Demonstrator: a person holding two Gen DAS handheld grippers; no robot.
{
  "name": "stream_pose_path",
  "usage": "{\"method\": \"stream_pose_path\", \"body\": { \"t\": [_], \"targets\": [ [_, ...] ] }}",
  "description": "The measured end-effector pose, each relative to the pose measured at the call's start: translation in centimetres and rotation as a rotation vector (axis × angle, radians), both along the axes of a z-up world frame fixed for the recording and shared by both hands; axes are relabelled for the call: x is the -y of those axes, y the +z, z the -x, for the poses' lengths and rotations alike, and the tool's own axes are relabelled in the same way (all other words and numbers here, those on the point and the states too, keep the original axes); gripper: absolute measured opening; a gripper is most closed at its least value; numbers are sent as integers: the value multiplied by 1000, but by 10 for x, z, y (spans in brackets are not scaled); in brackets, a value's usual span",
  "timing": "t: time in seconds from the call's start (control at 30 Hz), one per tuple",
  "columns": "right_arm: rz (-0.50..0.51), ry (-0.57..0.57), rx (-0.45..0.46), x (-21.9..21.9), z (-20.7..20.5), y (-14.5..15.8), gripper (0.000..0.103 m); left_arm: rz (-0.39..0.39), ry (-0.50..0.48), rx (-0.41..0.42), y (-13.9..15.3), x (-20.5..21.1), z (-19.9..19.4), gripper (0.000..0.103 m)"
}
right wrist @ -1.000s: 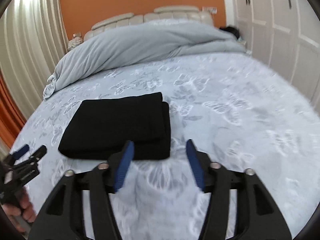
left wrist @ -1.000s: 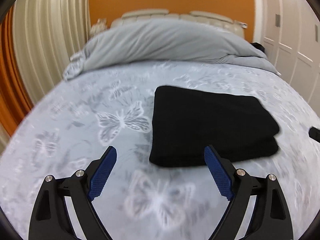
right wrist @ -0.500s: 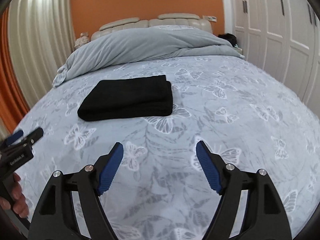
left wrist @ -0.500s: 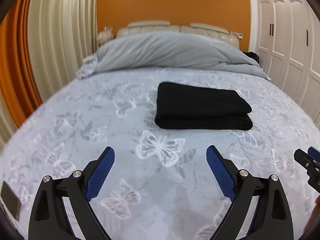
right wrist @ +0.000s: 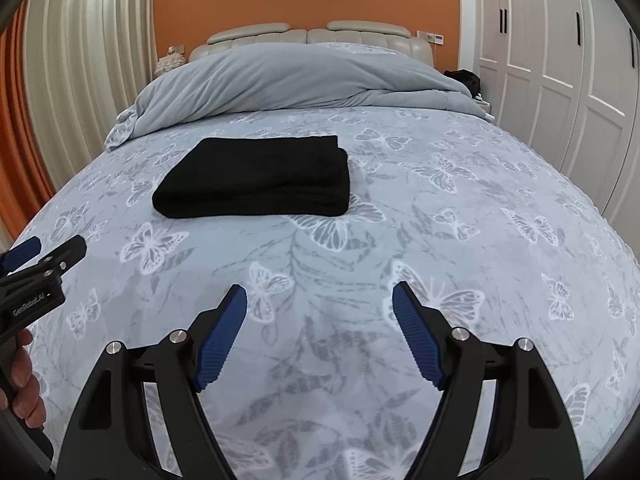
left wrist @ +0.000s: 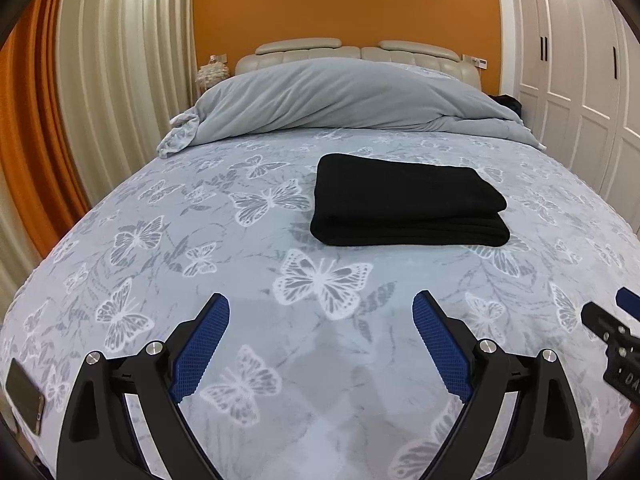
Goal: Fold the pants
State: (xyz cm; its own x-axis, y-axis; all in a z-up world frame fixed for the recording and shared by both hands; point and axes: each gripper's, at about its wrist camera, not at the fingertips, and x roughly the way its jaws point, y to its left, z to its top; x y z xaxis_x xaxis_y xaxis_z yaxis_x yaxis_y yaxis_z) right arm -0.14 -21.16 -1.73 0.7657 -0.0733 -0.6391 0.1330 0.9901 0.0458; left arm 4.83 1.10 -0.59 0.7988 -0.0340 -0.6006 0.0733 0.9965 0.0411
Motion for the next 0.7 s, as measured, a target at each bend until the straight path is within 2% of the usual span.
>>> {"method": "stream_pose_path", "body": {
  "t": [0.13, 0.7],
  "targets": [
    [7, 8, 0, -3, 1, 0, 73, 29, -1, -18, -2, -2, -1, 91],
    [7, 12, -10, -6, 3, -2, 73, 21, -32, -18, -2, 4, 2, 91]
  ]
}}
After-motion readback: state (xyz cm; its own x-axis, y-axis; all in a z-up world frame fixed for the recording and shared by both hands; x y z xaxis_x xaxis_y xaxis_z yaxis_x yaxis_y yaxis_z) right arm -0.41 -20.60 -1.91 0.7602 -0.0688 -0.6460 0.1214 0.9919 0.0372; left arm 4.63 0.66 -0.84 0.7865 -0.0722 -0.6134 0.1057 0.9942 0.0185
